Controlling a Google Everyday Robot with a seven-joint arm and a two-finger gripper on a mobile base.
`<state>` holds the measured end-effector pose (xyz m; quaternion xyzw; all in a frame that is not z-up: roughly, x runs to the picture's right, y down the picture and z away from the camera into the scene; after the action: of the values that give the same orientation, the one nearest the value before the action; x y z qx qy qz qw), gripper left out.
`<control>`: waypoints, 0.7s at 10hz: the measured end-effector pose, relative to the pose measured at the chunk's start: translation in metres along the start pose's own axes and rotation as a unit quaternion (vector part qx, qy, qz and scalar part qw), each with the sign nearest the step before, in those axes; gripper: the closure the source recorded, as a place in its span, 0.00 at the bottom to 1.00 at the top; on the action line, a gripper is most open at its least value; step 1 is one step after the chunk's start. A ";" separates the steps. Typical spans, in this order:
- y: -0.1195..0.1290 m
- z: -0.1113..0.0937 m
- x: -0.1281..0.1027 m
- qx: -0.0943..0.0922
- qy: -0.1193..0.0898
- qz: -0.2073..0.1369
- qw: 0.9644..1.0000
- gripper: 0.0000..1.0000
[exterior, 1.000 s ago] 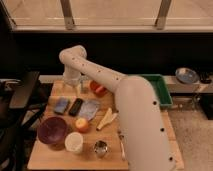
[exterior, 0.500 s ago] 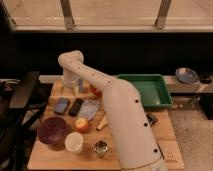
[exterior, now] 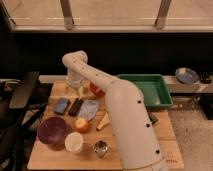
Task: Place eraser in paper cup
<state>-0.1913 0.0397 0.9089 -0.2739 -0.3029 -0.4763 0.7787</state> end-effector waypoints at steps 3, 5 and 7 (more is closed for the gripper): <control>0.008 0.011 0.000 -0.019 -0.003 0.006 1.000 0.39; 0.017 0.015 0.000 -0.028 -0.006 0.014 0.999 0.39; 0.027 0.021 0.000 -0.033 -0.013 0.020 0.999 0.39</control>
<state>-0.1716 0.0651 0.9188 -0.3114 -0.2912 -0.4666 0.7749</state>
